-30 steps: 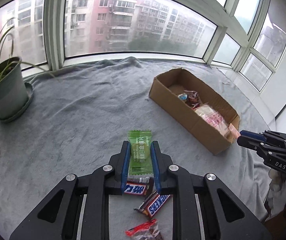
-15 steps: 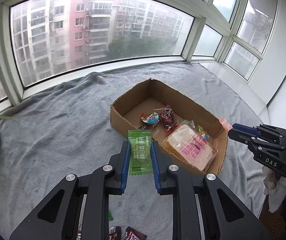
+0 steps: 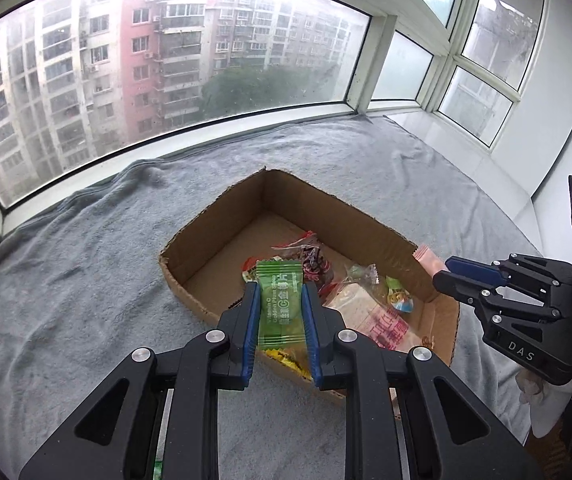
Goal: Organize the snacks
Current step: 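Carry the pink strip and green candy into the box and release both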
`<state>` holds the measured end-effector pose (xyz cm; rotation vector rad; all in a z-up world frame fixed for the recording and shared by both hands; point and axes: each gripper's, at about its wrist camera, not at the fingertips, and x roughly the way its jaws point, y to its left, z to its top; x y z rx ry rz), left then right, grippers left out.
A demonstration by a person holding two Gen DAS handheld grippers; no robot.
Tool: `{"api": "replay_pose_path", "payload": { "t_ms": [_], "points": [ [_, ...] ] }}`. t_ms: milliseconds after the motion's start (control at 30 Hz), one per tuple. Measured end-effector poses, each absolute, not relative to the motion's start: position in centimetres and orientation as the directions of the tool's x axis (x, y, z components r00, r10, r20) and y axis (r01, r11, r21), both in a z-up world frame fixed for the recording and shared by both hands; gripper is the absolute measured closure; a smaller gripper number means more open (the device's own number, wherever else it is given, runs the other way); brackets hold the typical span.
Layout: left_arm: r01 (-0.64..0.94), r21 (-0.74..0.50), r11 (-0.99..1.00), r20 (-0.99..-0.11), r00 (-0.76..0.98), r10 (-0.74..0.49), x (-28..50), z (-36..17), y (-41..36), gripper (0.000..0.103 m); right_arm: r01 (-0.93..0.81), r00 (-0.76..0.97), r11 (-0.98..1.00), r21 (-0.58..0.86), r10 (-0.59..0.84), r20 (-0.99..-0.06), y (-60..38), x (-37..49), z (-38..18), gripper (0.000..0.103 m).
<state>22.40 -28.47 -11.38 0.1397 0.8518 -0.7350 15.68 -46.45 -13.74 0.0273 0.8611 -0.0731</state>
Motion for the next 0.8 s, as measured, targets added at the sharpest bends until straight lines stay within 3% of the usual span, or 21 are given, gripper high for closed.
{"api": "replay_pose_path", "payload": {
  "t_ms": [533, 633, 667, 733, 800],
  "points": [
    [0.662, -0.139, 0.736, -0.735, 0.429, -0.525, 22.9, -11.9, -30.2, 0.083, 0.091, 0.631, 0.996, 0.001, -0.057, -0.774, -46.9, 17.0, -14.9, 0.079],
    [0.663, -0.131, 0.737, -0.740, 0.429, -0.518, 23.0, -11.9, -30.5, 0.081, 0.093, 0.635, 0.996, -0.004, -0.063, -0.770, -46.8, 17.0, -14.8, 0.056],
    [0.661, -0.130, 0.739, -0.741, 0.431, -0.516, 23.0, -11.8, -30.5, 0.073, 0.097, 0.638, 0.995, -0.008, -0.068, -0.767, -46.8, 16.9, -14.7, 0.052],
    [0.655, -0.129, 0.744, -0.734, 0.442, -0.516, 23.0, -11.7, -30.4, 0.063, 0.100, 0.643, 0.995, -0.008, -0.071, -0.763, -46.8, 16.8, -14.5, 0.052],
    [0.656, -0.129, 0.744, -0.730, 0.445, -0.519, 23.0, -11.5, -30.3, 0.063, 0.102, 0.644, 0.995, -0.007, -0.071, -0.762, -46.8, 16.7, -14.3, 0.051]
  ]
}}
